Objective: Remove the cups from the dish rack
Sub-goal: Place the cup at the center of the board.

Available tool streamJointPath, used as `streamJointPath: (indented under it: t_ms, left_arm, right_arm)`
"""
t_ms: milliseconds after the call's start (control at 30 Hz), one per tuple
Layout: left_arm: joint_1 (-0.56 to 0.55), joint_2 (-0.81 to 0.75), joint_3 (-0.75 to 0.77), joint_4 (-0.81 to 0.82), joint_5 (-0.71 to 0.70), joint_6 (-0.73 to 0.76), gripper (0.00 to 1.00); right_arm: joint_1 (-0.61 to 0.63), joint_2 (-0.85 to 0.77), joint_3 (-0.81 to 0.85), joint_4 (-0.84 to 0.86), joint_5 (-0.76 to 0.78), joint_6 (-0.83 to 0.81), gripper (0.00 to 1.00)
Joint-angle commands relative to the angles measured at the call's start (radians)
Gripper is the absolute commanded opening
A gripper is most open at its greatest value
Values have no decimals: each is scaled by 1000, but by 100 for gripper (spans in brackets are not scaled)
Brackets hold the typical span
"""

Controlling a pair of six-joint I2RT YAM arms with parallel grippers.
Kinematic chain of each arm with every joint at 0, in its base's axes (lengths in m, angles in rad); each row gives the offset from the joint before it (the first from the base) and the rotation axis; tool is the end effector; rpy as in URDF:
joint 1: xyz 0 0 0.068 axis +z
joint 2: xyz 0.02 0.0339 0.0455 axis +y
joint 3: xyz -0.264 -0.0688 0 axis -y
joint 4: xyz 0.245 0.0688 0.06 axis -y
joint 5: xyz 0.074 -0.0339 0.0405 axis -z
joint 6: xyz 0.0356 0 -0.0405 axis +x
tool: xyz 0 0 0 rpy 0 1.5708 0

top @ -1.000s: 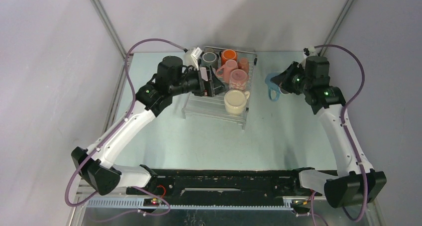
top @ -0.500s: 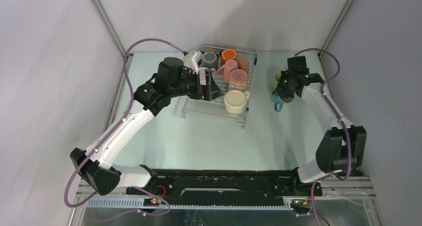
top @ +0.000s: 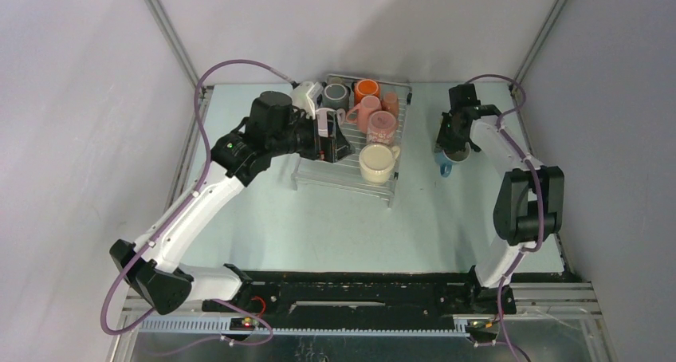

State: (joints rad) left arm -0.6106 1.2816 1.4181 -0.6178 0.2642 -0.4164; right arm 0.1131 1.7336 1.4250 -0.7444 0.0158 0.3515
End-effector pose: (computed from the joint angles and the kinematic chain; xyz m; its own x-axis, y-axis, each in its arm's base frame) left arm 0.2202 -0.1655 0.4092 -0.6474 -0.0235 -0.7618 0.5262 0.7093 -0.4691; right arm 0.3664 0.0411 0.2615 -0.8468 0.2503 -0.4694 0.1986 0.9673 0.1575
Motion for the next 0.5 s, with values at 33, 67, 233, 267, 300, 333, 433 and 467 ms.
streamJointPath:
  t_ms: [33, 67, 233, 267, 300, 333, 433, 467]
  left_arm:
    - [-2, -22, 68, 0, -20, 35, 100]
    - [-2, -19, 71, -3, -24, 38, 100]
    - [-2, -22, 69, -10, -42, 45, 100]
    - [-2, -23, 68, -11, -44, 46, 100]
    - [-1, -23, 66, -12, -45, 47, 100]
    - [0, -22, 65, -15, -46, 49, 100]
    - [1, -21, 67, -19, -45, 53, 100]
    - [2, -19, 68, -19, -44, 53, 100]
  right_arm:
    - [6, 38, 85, -13, 31, -41, 0]
    - [5, 47, 91, -17, 31, -44, 0]
    - [6, 99, 128, -22, 28, -57, 0]
    - [6, 112, 141, -29, 28, -56, 0]
    - [6, 126, 153, -36, 23, -58, 0]
    - [7, 137, 162, -40, 23, -60, 0]
    - [8, 159, 175, -43, 33, -64, 0]
    - [9, 168, 180, -46, 32, -65, 0]
